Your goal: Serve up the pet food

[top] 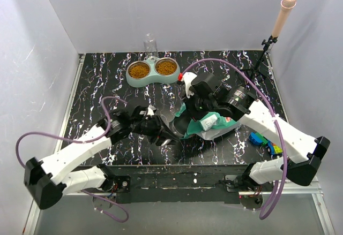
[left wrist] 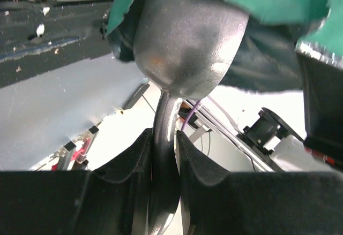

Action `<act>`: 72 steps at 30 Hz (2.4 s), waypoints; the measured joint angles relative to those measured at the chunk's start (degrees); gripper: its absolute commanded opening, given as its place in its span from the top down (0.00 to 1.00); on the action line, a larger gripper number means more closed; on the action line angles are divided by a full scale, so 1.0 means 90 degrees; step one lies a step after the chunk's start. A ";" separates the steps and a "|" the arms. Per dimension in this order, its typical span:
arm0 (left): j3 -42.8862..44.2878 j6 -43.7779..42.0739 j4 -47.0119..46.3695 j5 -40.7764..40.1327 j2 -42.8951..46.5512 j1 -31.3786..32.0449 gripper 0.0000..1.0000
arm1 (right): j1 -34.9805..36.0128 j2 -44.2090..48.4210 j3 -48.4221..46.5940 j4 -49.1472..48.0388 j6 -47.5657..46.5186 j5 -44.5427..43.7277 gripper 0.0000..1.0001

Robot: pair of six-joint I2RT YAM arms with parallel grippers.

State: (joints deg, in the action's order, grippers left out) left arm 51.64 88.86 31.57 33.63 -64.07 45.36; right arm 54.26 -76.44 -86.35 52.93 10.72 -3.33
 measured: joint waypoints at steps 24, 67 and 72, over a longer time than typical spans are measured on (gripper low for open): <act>0.0986 -0.0291 -0.0330 0.0697 -0.2385 0.0104 1.00 | 0.0102 0.0199 0.0321 0.0019 0.0136 0.0075 0.99; -0.1341 0.0697 -0.9571 0.0486 -0.4112 0.0413 1.00 | 0.0270 0.0168 0.0143 0.0933 -0.0359 -0.3308 0.99; -0.1423 0.0209 -0.8653 0.0291 -0.3126 0.0403 1.00 | 0.0197 0.0209 -0.0002 0.0760 -0.0328 -0.3495 0.99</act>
State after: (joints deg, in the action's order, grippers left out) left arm 38.83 90.74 -46.30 36.25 -92.20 48.99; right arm 56.03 -74.56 -86.37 59.77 7.77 -34.79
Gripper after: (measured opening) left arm 0.197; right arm 0.027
